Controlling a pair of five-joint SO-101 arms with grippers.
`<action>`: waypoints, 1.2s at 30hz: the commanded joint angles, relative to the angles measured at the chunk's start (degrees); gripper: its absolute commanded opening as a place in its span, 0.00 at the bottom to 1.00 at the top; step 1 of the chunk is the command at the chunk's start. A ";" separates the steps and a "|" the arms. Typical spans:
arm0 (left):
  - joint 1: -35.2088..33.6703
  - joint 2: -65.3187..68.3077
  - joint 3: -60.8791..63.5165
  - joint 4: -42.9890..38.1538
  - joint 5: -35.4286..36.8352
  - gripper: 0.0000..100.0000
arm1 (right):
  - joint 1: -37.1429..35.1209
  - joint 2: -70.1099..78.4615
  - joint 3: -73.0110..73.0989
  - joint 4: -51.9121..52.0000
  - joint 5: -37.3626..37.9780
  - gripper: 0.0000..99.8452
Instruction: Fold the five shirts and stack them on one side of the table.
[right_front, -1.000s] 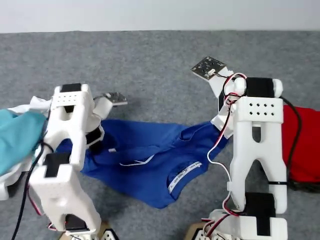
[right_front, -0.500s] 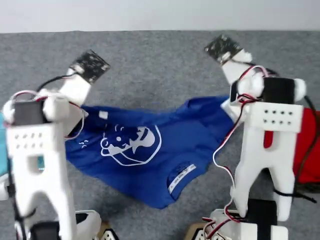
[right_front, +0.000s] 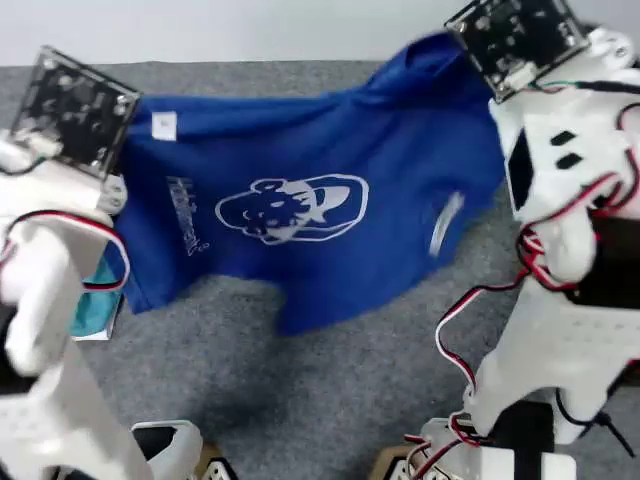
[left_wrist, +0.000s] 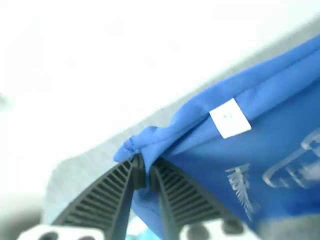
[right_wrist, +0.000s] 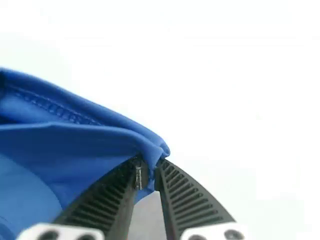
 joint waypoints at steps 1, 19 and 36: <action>-0.35 -1.41 -6.46 -2.46 0.62 0.01 | 0.40 -2.24 -7.03 -2.77 3.69 0.01; -0.35 -2.20 -26.15 5.63 -4.31 0.00 | 6.90 -2.24 -35.60 5.85 11.25 0.01; -0.35 -27.16 15.16 5.45 -7.30 0.00 | 15.16 -5.23 -34.20 22.29 14.86 0.01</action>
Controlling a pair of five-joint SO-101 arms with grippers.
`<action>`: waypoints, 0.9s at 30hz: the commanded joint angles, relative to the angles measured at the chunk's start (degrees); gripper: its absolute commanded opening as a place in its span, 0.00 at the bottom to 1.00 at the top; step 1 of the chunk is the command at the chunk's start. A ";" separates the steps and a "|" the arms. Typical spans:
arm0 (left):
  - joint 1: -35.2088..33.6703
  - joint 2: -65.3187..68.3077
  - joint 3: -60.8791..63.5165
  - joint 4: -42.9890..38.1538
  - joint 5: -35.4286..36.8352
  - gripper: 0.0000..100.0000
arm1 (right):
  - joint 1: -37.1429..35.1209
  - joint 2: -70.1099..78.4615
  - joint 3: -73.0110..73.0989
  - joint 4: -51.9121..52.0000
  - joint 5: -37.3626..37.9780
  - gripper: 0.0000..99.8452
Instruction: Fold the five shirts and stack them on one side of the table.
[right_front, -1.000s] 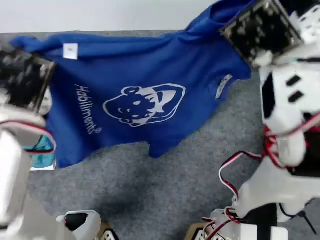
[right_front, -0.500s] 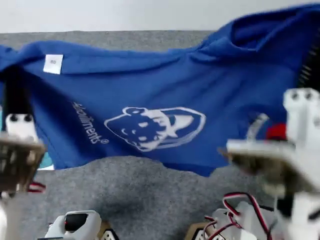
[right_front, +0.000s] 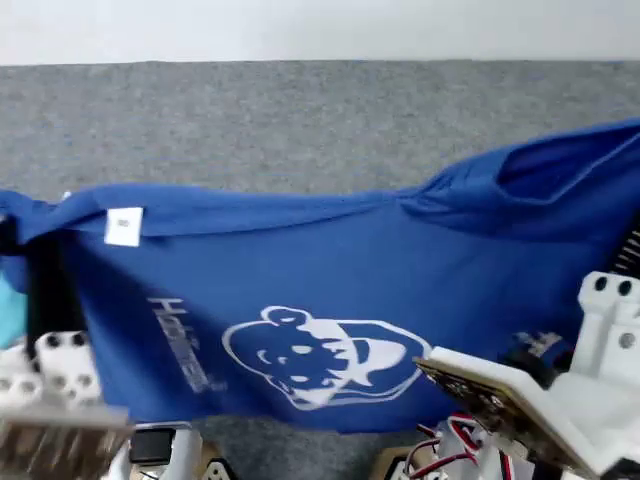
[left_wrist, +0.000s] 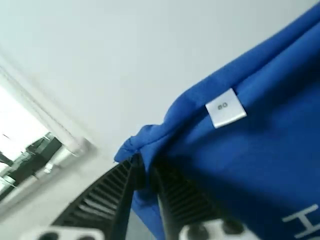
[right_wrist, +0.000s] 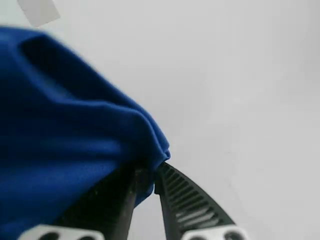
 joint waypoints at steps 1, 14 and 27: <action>-0.18 -1.93 12.88 0.88 -1.23 0.00 | 0.75 1.89 6.42 2.15 0.35 0.01; -0.09 8.18 44.97 -29.71 -1.14 0.00 | -8.66 10.86 44.48 -2.59 0.26 0.01; -0.18 40.79 35.91 -55.47 -1.14 0.00 | -9.63 29.41 53.71 -34.59 -6.86 0.01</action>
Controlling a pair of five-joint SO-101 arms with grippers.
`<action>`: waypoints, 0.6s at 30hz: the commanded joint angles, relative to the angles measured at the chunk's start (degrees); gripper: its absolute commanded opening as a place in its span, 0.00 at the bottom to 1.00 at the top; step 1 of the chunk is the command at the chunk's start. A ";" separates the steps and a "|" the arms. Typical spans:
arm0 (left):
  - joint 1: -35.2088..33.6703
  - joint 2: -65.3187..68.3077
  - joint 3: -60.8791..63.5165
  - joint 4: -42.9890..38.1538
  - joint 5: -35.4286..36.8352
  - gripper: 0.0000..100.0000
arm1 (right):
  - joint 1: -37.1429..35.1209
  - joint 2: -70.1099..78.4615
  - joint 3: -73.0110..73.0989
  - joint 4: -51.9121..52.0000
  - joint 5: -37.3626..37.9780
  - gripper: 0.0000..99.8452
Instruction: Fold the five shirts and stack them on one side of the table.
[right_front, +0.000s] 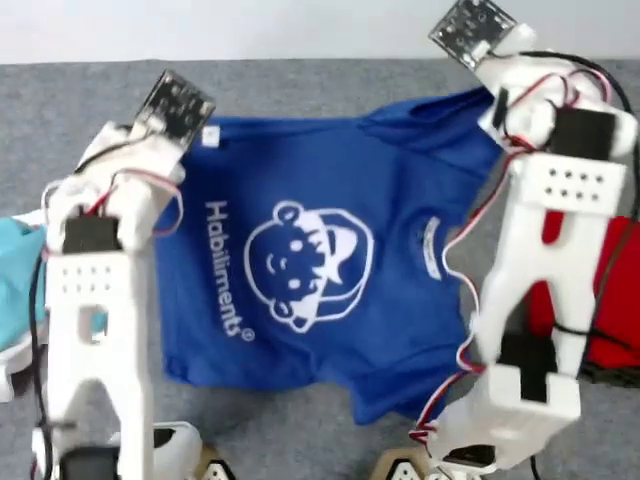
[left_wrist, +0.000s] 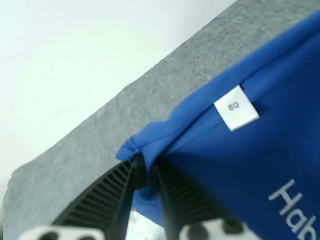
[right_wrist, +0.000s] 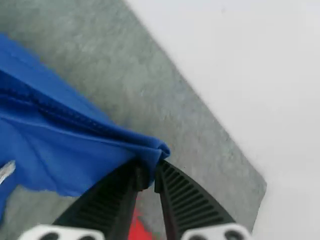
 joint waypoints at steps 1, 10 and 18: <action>-0.44 8.70 -10.42 -3.78 -0.35 0.00 | -0.13 2.33 -0.53 -9.89 -1.93 0.01; -0.09 34.20 -40.04 -3.43 -0.35 0.00 | -1.98 10.07 -0.53 -32.57 -2.02 0.01; 1.23 50.73 -64.57 4.92 -0.44 0.00 | -2.86 16.13 -0.62 -44.97 2.81 0.01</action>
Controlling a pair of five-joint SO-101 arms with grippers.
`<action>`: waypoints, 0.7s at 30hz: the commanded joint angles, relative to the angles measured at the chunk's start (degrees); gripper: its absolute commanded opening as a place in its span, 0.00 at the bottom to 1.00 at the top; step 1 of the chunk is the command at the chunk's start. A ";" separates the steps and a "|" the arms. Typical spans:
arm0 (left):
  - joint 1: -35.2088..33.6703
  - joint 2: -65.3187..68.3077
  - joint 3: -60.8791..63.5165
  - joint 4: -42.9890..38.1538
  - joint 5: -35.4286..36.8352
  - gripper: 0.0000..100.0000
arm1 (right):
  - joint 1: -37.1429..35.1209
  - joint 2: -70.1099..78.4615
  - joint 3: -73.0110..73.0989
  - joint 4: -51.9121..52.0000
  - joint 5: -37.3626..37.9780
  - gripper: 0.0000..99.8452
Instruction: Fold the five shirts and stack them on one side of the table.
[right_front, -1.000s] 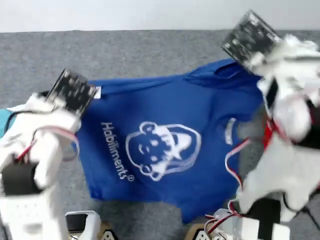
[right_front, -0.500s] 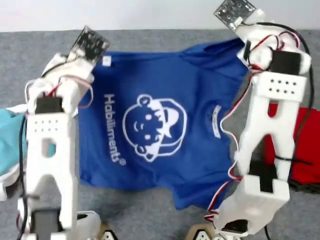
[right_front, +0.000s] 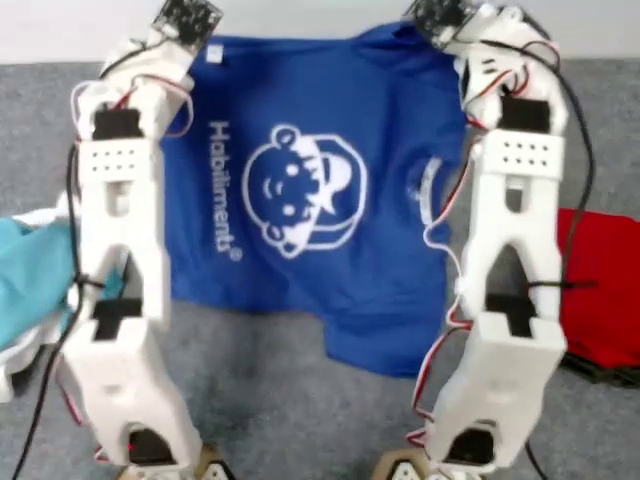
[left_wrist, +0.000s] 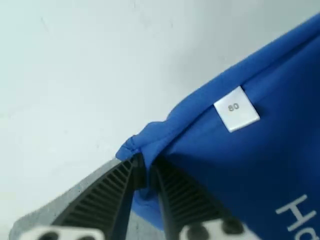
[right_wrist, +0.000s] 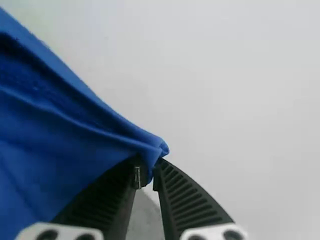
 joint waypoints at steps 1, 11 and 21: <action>0.70 3.69 -12.88 6.95 -0.44 0.00 | 0.13 -0.22 -0.62 -3.65 0.88 0.01; 2.02 12.92 -30.90 37.80 -2.46 0.00 | 0.04 -3.65 -0.62 16.84 0.88 0.01; 0.62 14.15 -29.49 52.57 -6.07 0.00 | 0.31 -8.92 -0.62 43.03 0.88 0.01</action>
